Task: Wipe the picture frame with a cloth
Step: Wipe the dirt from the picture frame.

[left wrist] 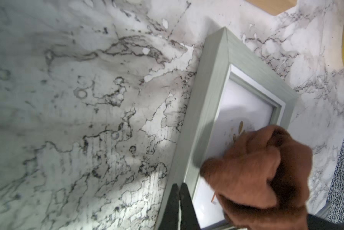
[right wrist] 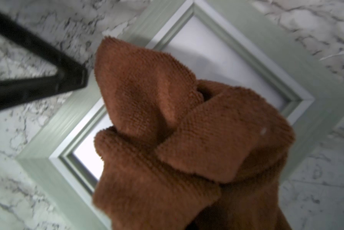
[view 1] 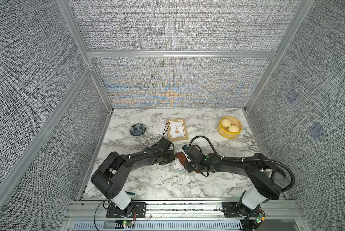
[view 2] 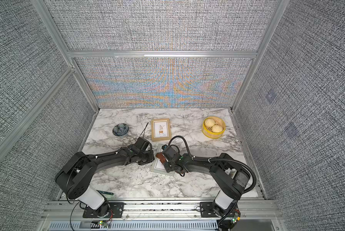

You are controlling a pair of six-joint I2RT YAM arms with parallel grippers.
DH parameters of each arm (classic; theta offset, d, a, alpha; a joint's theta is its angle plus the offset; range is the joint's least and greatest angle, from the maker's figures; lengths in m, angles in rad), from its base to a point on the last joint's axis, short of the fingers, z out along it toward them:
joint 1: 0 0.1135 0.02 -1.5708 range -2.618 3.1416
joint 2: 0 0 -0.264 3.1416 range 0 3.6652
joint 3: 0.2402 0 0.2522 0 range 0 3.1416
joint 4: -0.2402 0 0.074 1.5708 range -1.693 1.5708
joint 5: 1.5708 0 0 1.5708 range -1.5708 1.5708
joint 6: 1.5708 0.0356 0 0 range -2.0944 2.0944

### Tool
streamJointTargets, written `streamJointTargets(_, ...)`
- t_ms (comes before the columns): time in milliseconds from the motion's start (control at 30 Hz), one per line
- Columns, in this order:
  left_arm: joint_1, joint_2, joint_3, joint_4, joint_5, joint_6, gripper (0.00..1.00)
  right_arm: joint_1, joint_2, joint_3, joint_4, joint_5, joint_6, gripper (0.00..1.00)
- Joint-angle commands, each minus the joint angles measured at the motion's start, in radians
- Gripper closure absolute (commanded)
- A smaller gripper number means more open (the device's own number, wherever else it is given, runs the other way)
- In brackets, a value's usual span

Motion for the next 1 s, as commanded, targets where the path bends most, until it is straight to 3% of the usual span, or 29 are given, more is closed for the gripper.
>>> streamJointTargets(0, 0.000, 0.042, -0.027, -0.293, -0.077, 0.032, 1.00, -0.057, 0.050, 0.049, -0.106, 0.131, 0.023, 1.00)
streamJointTargets(167, 0.000, 0.043, -0.026, -0.302, -0.081, 0.052, 1.00, -0.148, 0.152, 0.189, -0.073, 0.110, -0.015, 1.00)
streamJointTargets(300, -0.001, 0.043, -0.019, -0.304, -0.081, 0.046, 1.00, -0.158, 0.189, 0.257, -0.114, 0.096, -0.040, 1.00)
streamJointTargets(667, 0.000, 0.039, -0.016, -0.302, -0.086, 0.012, 1.00, 0.014, -0.030, -0.078, -0.159, -0.018, 0.055, 1.00)
streamJointTargets(800, -0.001, 0.041, -0.018, -0.302, -0.089, 0.007, 1.00, -0.015, -0.049, -0.088, -0.169, 0.044, 0.032, 1.00)
streamJointTargets(967, 0.000, 0.049, -0.014, -0.311, -0.091, 0.024, 1.00, -0.123, 0.072, 0.060, -0.163, 0.157, -0.033, 1.00)
